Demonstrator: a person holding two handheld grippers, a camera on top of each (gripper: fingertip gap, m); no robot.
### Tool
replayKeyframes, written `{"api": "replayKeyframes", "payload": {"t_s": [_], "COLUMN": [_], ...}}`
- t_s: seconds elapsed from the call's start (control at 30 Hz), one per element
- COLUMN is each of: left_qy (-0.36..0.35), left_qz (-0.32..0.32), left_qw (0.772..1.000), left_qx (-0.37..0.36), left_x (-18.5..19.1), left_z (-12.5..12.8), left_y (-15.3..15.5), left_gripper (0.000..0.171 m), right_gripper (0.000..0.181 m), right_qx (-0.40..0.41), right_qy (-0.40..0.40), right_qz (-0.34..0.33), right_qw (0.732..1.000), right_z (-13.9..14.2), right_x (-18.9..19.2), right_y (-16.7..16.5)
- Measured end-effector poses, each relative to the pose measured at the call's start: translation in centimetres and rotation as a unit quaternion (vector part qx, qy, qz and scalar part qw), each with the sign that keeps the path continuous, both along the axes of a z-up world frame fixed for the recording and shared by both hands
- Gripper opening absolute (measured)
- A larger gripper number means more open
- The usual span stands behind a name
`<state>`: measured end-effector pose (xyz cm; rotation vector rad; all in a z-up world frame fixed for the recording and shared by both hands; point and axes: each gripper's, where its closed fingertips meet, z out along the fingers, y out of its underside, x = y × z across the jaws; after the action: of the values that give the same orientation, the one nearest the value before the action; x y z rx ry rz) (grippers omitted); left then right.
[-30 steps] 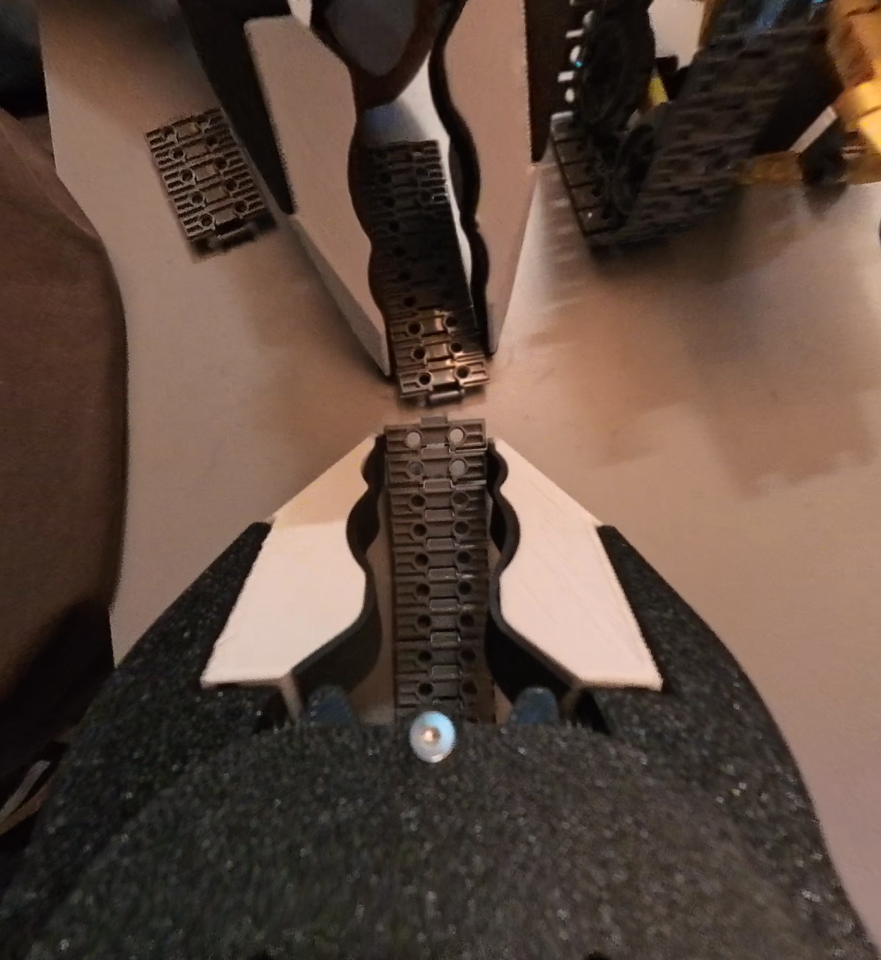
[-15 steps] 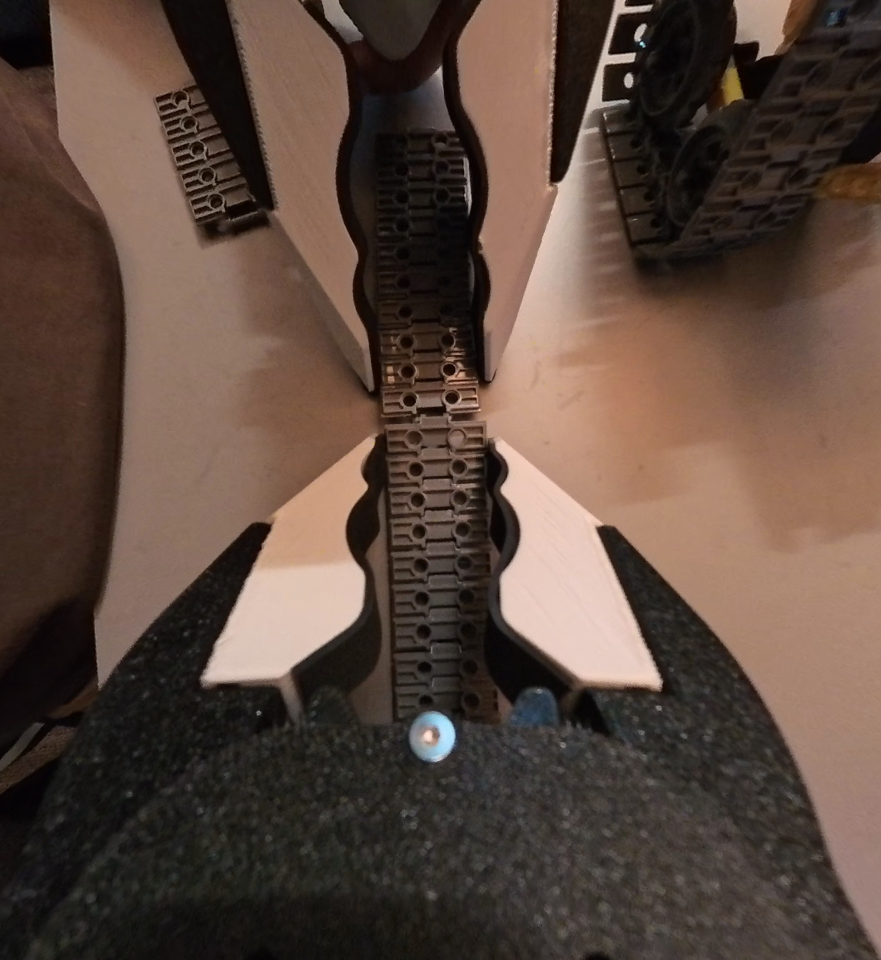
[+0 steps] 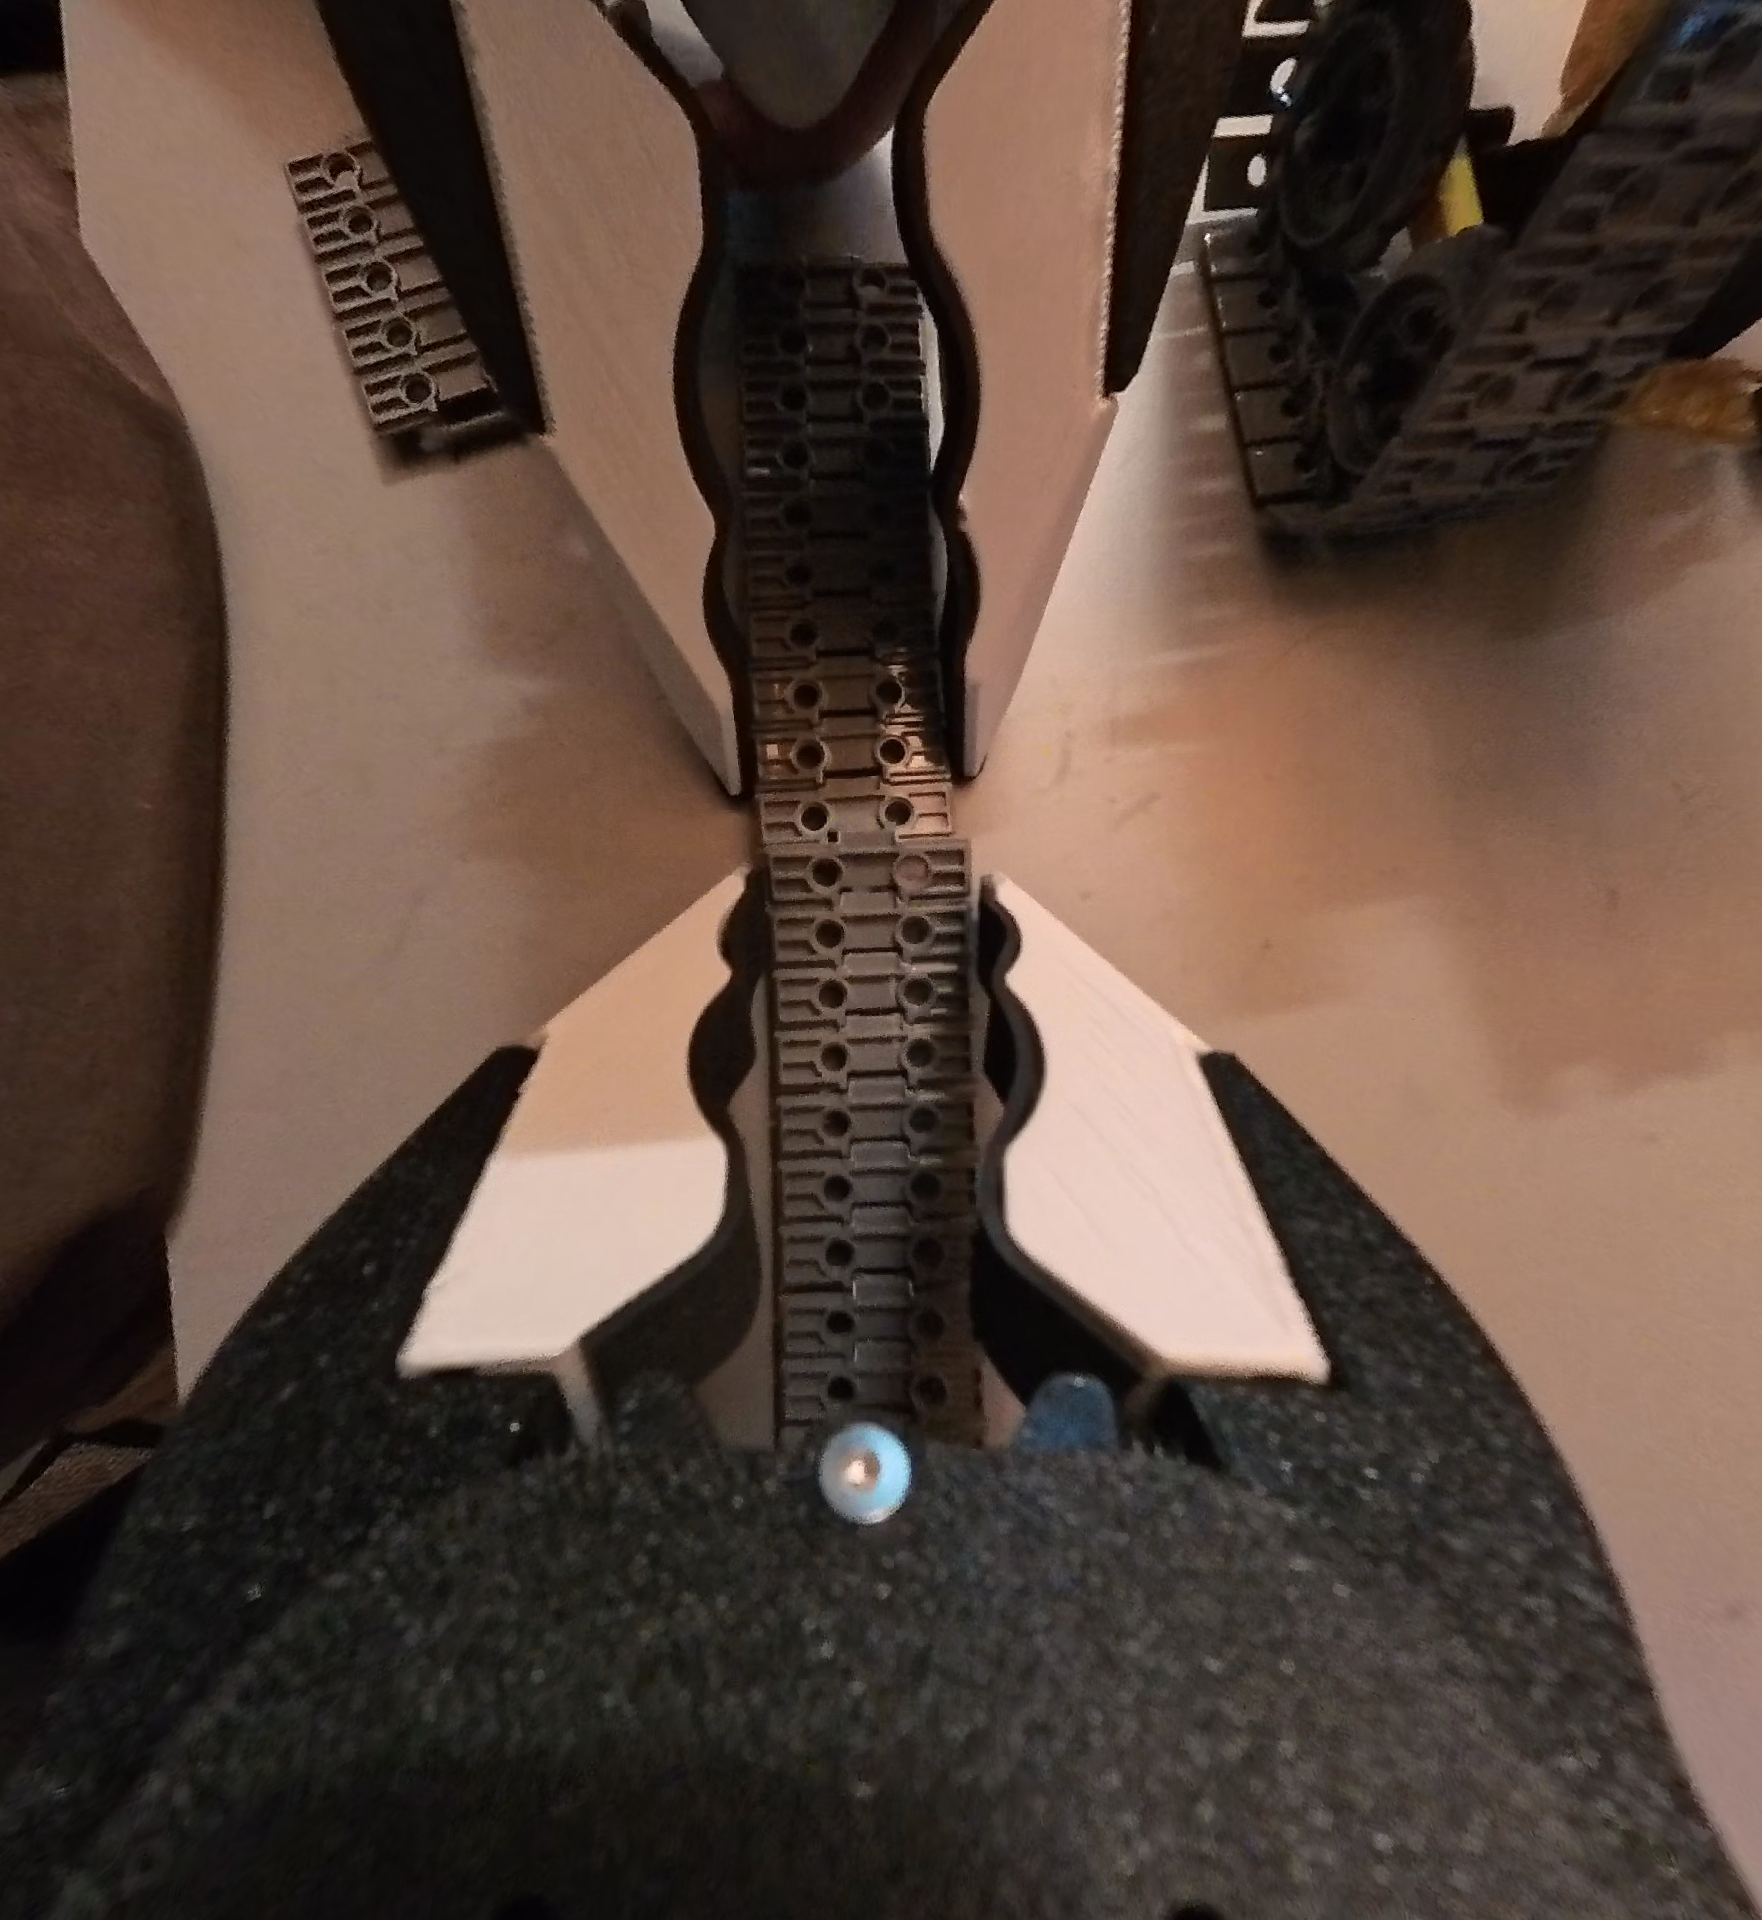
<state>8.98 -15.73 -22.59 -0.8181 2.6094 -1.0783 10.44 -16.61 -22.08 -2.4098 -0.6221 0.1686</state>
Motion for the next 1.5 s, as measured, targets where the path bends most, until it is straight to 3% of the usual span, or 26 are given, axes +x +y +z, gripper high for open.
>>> {"api": "replayKeyframes", "payload": {"t_s": [0.5,0.63,0.8,0.87,0.97,1.5], "left_qy": [0.0,0.003,-0.002,-0.005,0.001,0.023], "left_qz": [0.001,-0.002,-0.002,-0.001,0.003,0.016], "left_qw": [1.0,1.0,1.0,1.0,1.0,1.0], "left_qx": [-0.002,-0.006,-0.003,0.001,-0.004,-0.008], "left_x": [0.0,-0.1,0.1,0.1,0.2,0.3], "left_z": [0.0,0.0,0.0,-0.1,0.0,-0.1], "left_y": [0.2,0.1,-0.2,-0.2,-0.2,-0.1], "left_gripper": [0.038,0.045,0.052,0.046,0.037,0.037], "right_gripper": [0.041,0.046,0.0,0.0,0.0,0.0], "right_qx": [-0.007,0.01,0.042,0.032,0.003,0.036], "right_qy": [0.002,0.016,0.072,0.076,0.05,-0.122], "right_qz": [0.001,-0.009,-0.036,-0.037,-0.035,-0.026], "right_qw": [1.0,1.0,0.996,0.996,0.998,0.991], "right_z": [-0.1,1.0,2.2,1.7,0.4,0.3], "right_x": [0.0,-0.1,-0.3,-0.3,-0.1,-0.2], "right_y": [-0.3,0.1,1.0,1.0,0.8,1.0]}}
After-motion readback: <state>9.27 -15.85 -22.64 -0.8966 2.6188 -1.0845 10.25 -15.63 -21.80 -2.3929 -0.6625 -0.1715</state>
